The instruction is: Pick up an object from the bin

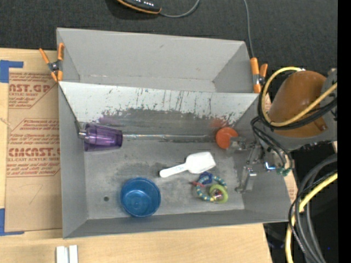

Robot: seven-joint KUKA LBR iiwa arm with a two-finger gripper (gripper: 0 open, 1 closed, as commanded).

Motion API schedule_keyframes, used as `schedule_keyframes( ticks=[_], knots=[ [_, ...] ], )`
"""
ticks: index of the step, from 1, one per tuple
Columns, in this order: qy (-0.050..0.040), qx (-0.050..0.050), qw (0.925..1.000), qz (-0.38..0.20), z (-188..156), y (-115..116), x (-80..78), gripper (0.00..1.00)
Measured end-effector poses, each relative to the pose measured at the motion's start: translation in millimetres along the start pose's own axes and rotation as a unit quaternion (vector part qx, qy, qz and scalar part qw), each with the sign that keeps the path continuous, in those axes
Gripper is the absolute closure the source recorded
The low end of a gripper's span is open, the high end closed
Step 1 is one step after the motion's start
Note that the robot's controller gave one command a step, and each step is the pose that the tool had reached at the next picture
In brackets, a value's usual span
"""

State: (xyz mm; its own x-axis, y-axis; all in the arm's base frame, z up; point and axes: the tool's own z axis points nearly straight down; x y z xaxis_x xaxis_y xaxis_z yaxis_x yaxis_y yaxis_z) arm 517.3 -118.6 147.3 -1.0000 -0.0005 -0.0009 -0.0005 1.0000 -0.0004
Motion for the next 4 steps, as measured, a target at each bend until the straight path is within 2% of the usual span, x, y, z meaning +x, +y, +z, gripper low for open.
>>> schedule_keyframes(
  ticks=[1, 2, 3, 4],
  knots=[
    [-0.0042, 0.0, 0.9985, -0.054, 75.4, 29.4, 33.1, 0.0],
    [-0.0018, 0.0, 0.9976, -0.069, 8.0, 28.0, 31.4, 0.0],
    [-0.0032, -0.001, 0.9982, -0.06, 47.9, 60.8, 38.3, 0.0],
    [-0.0096, 0.001, 0.9914, -0.131, 74.6, 53.2, 32.3, 0.0]
  ],
)
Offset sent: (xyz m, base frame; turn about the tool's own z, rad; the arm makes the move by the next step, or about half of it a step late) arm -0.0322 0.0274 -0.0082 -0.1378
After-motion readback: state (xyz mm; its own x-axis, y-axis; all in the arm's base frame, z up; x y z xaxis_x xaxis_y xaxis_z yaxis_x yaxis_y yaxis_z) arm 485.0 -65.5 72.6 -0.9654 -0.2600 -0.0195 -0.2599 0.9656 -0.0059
